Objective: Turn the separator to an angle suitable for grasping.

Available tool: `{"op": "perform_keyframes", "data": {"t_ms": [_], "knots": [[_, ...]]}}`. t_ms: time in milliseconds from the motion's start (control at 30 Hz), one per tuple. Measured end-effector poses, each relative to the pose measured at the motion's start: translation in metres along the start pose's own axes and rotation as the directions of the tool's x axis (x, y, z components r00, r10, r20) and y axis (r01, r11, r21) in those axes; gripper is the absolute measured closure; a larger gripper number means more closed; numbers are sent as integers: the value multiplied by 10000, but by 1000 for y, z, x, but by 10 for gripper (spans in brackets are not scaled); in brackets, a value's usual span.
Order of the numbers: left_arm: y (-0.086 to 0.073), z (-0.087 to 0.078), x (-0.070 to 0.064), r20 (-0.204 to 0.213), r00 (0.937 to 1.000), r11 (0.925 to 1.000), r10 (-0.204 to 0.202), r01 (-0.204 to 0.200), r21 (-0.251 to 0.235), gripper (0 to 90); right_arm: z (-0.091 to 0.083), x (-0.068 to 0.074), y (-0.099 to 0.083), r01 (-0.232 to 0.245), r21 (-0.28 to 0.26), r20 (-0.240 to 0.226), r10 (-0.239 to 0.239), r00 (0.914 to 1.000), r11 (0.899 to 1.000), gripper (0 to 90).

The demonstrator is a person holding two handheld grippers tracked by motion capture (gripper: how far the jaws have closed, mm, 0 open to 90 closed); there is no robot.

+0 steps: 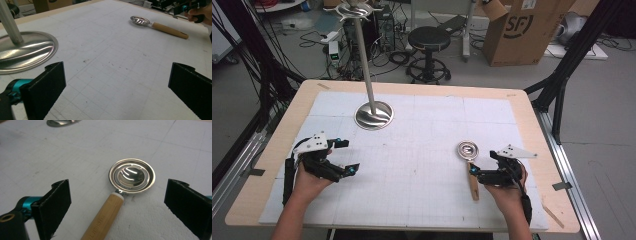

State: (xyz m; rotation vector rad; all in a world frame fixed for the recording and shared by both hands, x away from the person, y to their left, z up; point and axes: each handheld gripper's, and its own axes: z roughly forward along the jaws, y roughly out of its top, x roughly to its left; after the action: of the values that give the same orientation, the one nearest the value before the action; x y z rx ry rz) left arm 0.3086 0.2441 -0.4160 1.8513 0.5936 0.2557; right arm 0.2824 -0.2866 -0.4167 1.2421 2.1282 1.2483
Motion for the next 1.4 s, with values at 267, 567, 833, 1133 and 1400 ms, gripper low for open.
{"op": "perform_keyframes", "data": {"t_ms": [267, 567, 833, 1133, 1400], "knots": [[0, 1, -3, -93, 9998, 9994, 175, -173, 290, 18, 13, 2, -2, -176, 824, 193, 160, 9997, 9964, 249], [0, 4, -6, -68, 9994, 9981, 352, -348, 517, 18, 21, 7, -3, -154, 1497, 312, 109, 9995, 9886, 386], [0, 6, -6, -44, 9994, 9979, 346, -343, 548, 18, 30, 14, -6, 178, 2165, 484, -289, 9984, 9761, 458], [0, 6, -7, -47, 9992, 9973, 391, -387, 623, 18, 35, 16, -8, 247, 2558, 618, -419, 9972, 9664, 513], [-1, 8, -7, -58, 9991, 9967, 429, -424, 686, 18, 36, 19, -6, 299, 2837, 888, -572, 9944, 9584, 474]]}}
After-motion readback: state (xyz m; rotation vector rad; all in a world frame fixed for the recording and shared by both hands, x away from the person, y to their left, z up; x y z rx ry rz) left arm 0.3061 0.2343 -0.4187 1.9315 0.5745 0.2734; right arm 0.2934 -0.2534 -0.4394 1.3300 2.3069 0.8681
